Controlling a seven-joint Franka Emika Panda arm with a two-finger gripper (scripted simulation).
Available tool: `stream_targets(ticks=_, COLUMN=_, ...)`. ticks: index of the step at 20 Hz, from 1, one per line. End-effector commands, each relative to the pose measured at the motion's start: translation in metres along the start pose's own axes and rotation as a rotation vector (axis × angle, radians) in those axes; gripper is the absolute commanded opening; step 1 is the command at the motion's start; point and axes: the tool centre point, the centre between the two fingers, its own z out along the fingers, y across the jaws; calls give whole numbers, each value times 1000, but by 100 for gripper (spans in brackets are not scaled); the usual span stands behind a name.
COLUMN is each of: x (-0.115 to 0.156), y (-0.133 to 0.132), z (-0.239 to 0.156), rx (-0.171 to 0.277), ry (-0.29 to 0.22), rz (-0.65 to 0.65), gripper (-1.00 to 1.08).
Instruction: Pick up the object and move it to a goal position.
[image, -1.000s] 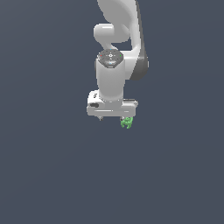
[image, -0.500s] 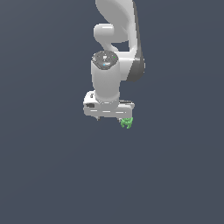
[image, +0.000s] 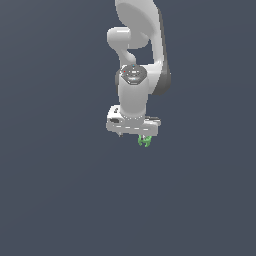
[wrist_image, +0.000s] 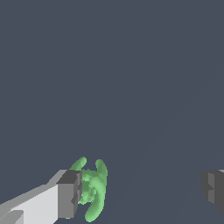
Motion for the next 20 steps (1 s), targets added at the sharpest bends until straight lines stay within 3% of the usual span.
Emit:
stream_targets(ticks=1, x=-11, y=-12, z=10, rx=-1, ry=1, rz=22, gripper=100)
stream_targets(ticks=10, x=-54, y=-50, z=45, rx=-4, ry=8, rz=103, gripper=100)
stream_targets(ticks=20, x=-72, y=-63, z=58, rx=-4, ry=10, rz=134, gripper=100)
